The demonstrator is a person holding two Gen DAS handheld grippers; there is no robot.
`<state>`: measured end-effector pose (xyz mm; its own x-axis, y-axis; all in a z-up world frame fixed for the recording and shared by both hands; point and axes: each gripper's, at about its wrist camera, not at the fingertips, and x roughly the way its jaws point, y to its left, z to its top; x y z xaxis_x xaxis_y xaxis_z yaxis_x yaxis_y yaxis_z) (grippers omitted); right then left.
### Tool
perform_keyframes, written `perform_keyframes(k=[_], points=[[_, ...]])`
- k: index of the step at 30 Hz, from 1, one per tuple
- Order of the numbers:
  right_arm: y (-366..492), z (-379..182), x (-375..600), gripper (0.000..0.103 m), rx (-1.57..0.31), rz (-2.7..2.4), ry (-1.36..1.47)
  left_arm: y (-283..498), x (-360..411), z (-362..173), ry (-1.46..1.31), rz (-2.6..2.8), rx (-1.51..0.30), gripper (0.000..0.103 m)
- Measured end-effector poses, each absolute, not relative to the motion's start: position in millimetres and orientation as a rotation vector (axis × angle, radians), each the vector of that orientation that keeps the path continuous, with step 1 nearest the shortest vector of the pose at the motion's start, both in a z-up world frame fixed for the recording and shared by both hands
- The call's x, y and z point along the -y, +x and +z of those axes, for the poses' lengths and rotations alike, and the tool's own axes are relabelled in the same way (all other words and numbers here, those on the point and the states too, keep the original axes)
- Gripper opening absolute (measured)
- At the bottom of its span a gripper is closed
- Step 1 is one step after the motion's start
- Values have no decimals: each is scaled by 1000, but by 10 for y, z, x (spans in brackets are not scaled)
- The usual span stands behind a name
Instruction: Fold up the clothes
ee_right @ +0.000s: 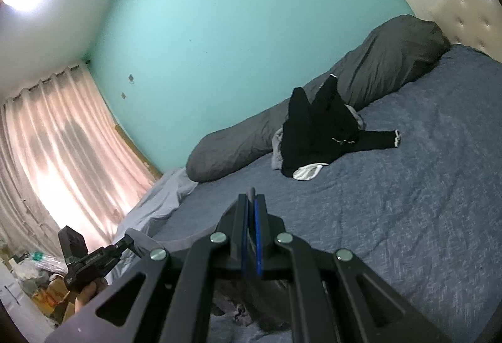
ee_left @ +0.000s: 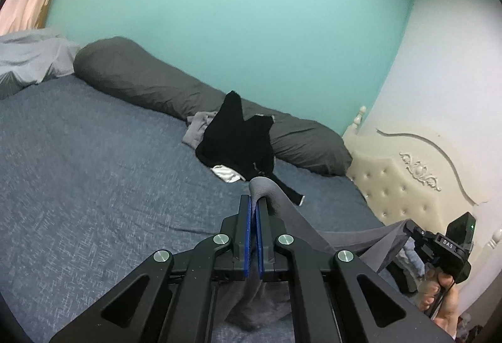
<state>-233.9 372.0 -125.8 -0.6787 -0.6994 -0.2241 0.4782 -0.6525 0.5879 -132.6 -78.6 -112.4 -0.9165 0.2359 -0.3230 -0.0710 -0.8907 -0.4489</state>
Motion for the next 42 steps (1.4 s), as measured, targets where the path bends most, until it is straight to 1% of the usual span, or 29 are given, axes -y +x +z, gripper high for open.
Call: perform_keyframes(k=[4,9,12,15,19,27,35,42], points=[[-2179,-1036,-3782,3,635,-2295,554,-1134,744,-949,-555,2853,634,3],[-2037,-891,-3881,3,657,-2272,577,-960,725,-793,-545,2870,635,3],[-1994,-869,-3925,3,664,-2265,601,-947,688,-793,-573,2867,621,3],[-2016,-927,-3939,3,660,-2270,637,-1045,660,-932,-654,2862,627,3],[-2220,-1224,-3898,3,673,-2265,745,-1267,634,-1233,-766,2862,628,3],[-2965,-2172,-3635,3,641,-2288,998,-2017,714,-2079,-963,2841,682,3],[-3562,-2702,-3511,3,625,-2303,1122,-2570,821,-2639,-1069,2790,745,3],[-3877,-3033,-3418,3,585,-2295,1208,-2826,888,-2957,-1145,2777,764,3]])
